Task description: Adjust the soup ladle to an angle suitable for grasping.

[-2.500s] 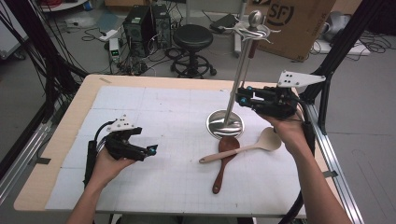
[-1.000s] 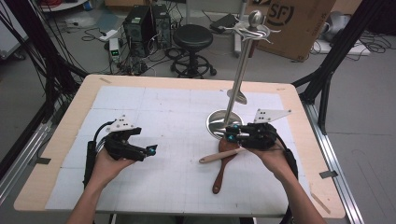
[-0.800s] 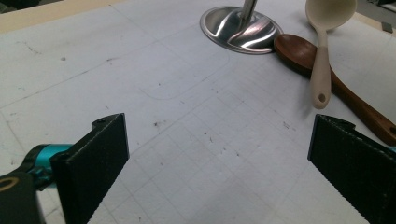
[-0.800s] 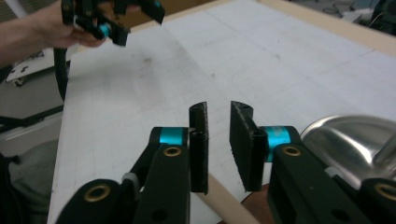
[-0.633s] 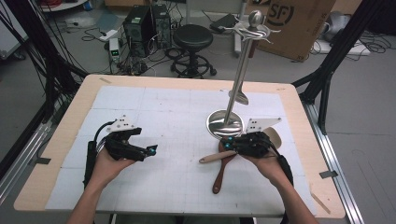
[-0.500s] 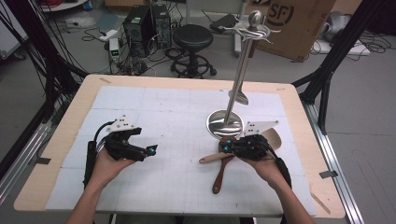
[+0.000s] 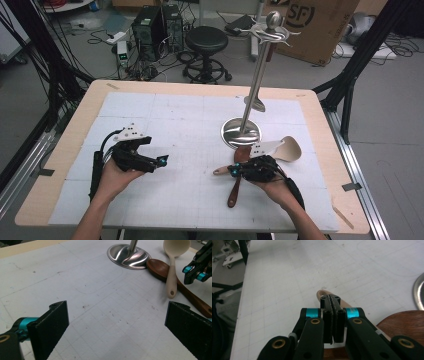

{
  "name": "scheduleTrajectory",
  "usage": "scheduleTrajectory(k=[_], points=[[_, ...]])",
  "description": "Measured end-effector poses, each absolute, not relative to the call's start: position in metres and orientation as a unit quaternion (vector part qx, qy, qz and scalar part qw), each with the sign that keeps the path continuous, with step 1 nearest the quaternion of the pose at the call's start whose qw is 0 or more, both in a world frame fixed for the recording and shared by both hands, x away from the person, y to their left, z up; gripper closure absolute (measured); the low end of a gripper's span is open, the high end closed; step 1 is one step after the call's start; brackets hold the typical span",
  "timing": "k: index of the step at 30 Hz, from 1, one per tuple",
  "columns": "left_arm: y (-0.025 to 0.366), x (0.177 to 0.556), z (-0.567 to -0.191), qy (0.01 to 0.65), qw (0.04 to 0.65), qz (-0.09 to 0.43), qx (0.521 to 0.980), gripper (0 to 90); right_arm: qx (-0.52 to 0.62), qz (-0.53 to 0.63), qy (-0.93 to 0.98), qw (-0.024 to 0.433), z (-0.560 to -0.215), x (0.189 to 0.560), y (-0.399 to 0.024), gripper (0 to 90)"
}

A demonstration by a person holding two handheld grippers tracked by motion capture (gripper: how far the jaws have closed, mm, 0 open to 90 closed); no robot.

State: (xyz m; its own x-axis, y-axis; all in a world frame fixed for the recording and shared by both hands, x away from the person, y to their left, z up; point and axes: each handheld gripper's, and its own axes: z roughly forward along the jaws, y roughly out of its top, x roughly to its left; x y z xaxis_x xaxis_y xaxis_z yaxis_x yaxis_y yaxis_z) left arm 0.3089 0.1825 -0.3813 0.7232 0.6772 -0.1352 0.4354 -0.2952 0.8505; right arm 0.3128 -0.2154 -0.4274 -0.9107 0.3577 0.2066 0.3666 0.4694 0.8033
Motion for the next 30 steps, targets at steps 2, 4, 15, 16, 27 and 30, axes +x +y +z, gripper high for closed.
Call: scheduleTrajectory(k=[2, 4, 15, 16, 27, 30], points=[[0.183, 0.309, -0.381, 0.349, 0.479, 0.126, 0.796, 5.9, -0.209, -0.465, -0.860, 0.004, -0.429, 0.313, -0.213, 89.4], [0.183, 0.309, -0.381, 0.350, 0.480, 0.126, 0.795, 5.8, -0.208, -0.460, -0.863, 0.003, -0.431, 0.314, -0.211, 89.4], [0.183, 0.309, -0.381, 0.348, 0.479, 0.127, 0.796, 5.9, -0.207, -0.445, -0.871, 0.000, -0.437, 0.318, -0.206, 89.4], [0.183, 0.309, -0.381, 0.348, 0.479, 0.127, 0.796, 5.8, -0.207, -0.445, -0.871, 0.000, -0.437, 0.318, -0.206, 89.4], [0.183, 0.309, -0.381, 0.351, 0.481, 0.127, 0.793, 5.8, -0.212, -0.444, -0.871, -0.004, -0.438, 0.323, -0.200, 89.4], [0.183, 0.309, -0.381, 0.350, 0.482, 0.127, 0.793, 5.8, -0.215, -0.444, -0.870, -0.007, -0.438, 0.325, -0.197, 89.4]])
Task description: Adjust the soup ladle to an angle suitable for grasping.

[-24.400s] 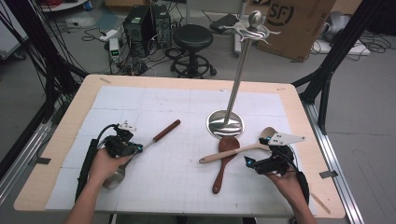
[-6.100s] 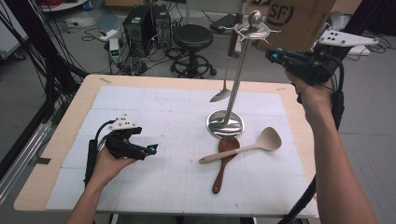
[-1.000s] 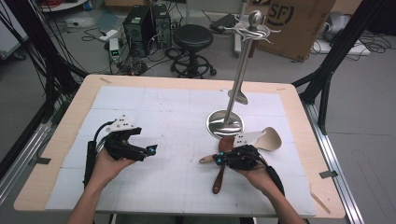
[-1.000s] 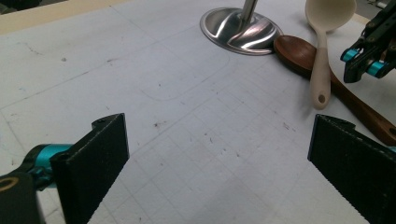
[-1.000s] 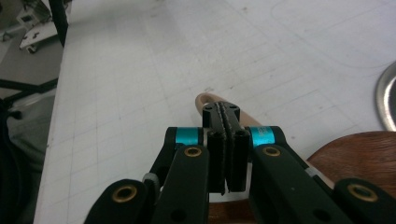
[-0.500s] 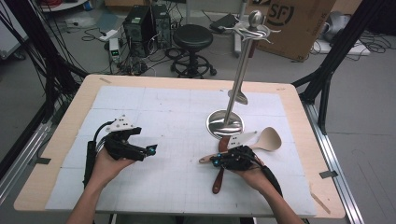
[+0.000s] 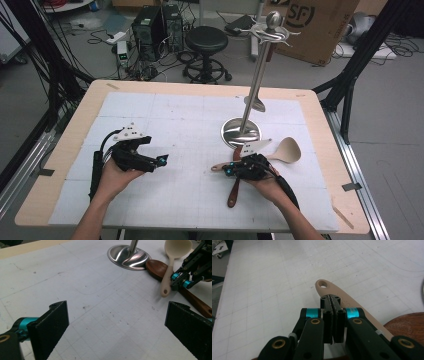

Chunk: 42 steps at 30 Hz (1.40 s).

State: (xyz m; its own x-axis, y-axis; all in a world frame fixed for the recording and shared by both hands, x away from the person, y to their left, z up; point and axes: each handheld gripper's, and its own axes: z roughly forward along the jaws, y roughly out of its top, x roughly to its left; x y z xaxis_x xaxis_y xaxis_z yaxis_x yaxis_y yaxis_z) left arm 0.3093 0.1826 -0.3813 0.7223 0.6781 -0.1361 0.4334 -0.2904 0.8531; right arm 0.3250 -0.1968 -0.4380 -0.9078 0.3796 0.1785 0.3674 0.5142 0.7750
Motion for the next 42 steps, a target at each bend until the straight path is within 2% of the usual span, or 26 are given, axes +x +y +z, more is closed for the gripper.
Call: scheduleTrajectory(k=[27, 42], points=[[0.185, 0.310, -0.381, 0.351, 0.483, 0.127, 0.792, 5.8, 0.257, 0.437, 0.861, 0.033, -0.436, 0.357, -0.176, 89.4], [0.185, 0.310, -0.381, 0.351, 0.483, 0.127, 0.792, 5.8, 0.274, 0.449, 0.850, 0.039, -0.438, 0.369, -0.179, 89.3]])
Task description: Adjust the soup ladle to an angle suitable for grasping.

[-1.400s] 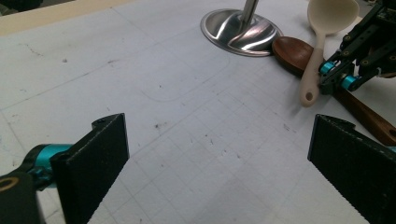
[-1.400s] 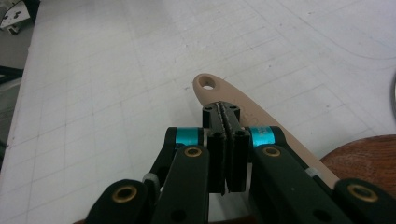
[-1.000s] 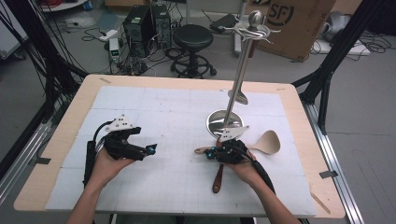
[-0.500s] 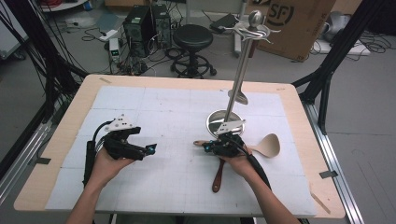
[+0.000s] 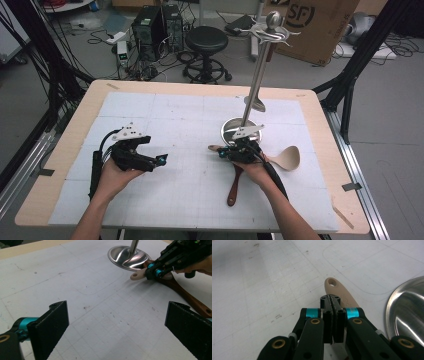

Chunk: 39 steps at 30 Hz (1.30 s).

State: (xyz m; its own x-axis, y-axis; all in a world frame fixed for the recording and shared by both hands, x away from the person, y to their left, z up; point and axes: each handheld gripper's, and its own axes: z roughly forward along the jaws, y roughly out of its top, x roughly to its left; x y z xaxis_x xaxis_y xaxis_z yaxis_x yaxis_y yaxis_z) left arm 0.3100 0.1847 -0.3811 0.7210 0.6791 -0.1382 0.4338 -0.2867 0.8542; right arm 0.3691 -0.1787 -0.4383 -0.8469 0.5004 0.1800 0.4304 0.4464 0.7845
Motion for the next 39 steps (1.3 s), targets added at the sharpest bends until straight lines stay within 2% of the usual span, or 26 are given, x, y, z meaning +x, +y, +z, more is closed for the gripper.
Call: scheduleTrajectory(k=[6, 11, 21, 26, 34, 39], points=[[0.184, 0.310, -0.381, 0.351, 0.483, 0.126, 0.792, 5.9, 0.282, 0.450, 0.847, 0.029, -0.435, 0.367, -0.185, 86.4], [0.184, 0.309, -0.381, 0.351, 0.484, 0.125, 0.792, 5.8, 0.271, 0.456, 0.847, 0.039, -0.427, 0.363, -0.193, 82.6], [0.183, 0.309, -0.381, 0.350, 0.480, 0.125, 0.795, 5.9, 0.268, 0.443, 0.853, 0.066, -0.418, 0.366, -0.225, 66.0], [0.183, 0.310, -0.382, 0.352, 0.482, 0.124, 0.793, 5.9, 0.279, 0.425, 0.859, 0.063, -0.423, 0.369, -0.236, 59.9], [0.183, 0.310, -0.382, 0.351, 0.481, 0.124, 0.794, 5.8, 0.274, 0.395, 0.874, 0.066, -0.434, 0.372, -0.239, 57.6], [0.184, 0.310, -0.382, 0.350, 0.479, 0.124, 0.795, 5.8, 0.264, 0.382, 0.883, 0.072, -0.438, 0.372, -0.237, 60.4]])
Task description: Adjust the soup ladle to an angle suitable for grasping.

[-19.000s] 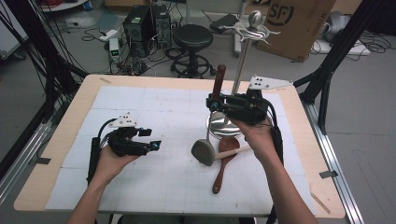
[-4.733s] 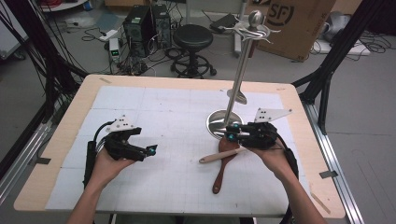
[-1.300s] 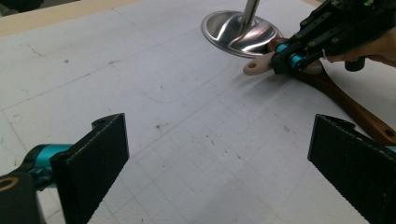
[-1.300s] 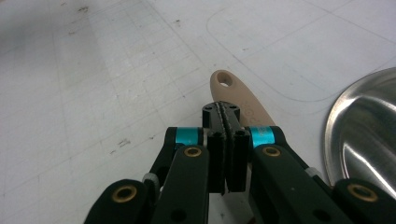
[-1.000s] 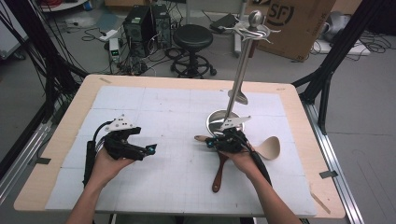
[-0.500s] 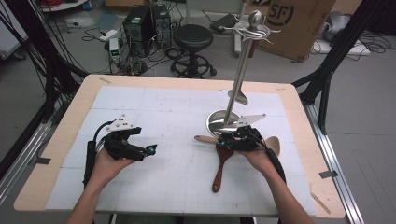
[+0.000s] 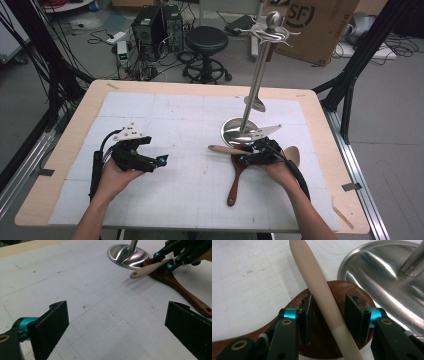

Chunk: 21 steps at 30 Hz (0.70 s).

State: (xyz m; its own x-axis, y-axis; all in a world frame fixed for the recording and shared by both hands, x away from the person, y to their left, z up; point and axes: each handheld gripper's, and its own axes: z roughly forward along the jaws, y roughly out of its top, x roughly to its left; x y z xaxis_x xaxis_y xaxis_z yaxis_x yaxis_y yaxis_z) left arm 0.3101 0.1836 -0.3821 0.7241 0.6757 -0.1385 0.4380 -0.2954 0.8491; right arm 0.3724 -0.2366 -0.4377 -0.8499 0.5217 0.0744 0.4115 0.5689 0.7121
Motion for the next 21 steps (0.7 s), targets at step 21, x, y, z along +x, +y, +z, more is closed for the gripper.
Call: scheduleTrajectory(k=[21], points=[[0.1831, 0.3099, -0.3818, 0.350, 0.481, 0.125, 0.794, 5.8, 0.264, 0.366, 0.888, 0.085, -0.4310, 0.3688, -0.2370, 72.8]])
